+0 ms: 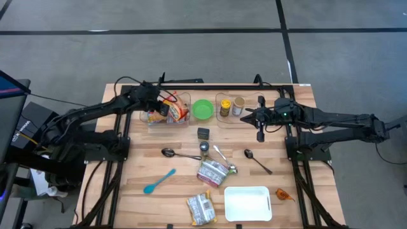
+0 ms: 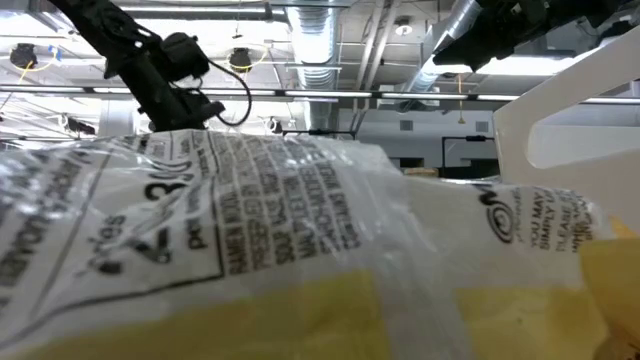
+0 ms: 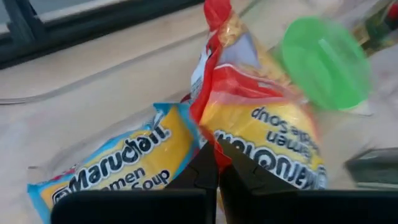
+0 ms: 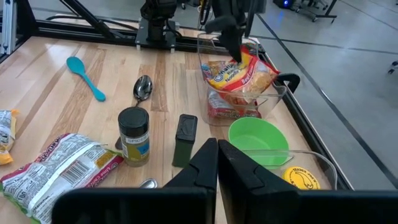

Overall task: Pick & Place Food Item
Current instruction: Put the orange noodle pack in the left transparent bin

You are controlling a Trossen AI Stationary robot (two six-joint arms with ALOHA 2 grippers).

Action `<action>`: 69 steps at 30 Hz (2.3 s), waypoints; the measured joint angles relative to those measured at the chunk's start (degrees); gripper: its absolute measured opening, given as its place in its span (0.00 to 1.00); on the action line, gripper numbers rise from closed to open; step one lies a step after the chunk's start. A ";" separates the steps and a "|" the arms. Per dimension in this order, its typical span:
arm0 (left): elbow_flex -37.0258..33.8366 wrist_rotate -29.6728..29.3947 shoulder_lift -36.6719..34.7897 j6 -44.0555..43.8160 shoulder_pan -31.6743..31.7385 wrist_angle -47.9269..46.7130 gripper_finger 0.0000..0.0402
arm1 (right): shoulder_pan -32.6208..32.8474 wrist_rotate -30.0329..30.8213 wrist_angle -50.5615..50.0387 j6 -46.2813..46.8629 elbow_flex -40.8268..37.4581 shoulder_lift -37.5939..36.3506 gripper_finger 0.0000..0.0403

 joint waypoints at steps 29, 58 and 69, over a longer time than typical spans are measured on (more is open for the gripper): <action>0.01 1.98 9.31 10.07 -1.53 15.24 0.00 | -0.03 0.00 -0.11 -0.42 0.00 0.00 0.01; 0.01 2.33 1.40 4.71 -1.53 7.86 0.38 | 0.01 0.00 -0.20 0.03 0.00 0.00 0.01; 0.01 0.97 -6.64 4.58 -1.63 11.23 0.37 | -0.01 0.00 -0.20 0.03 0.00 0.00 0.01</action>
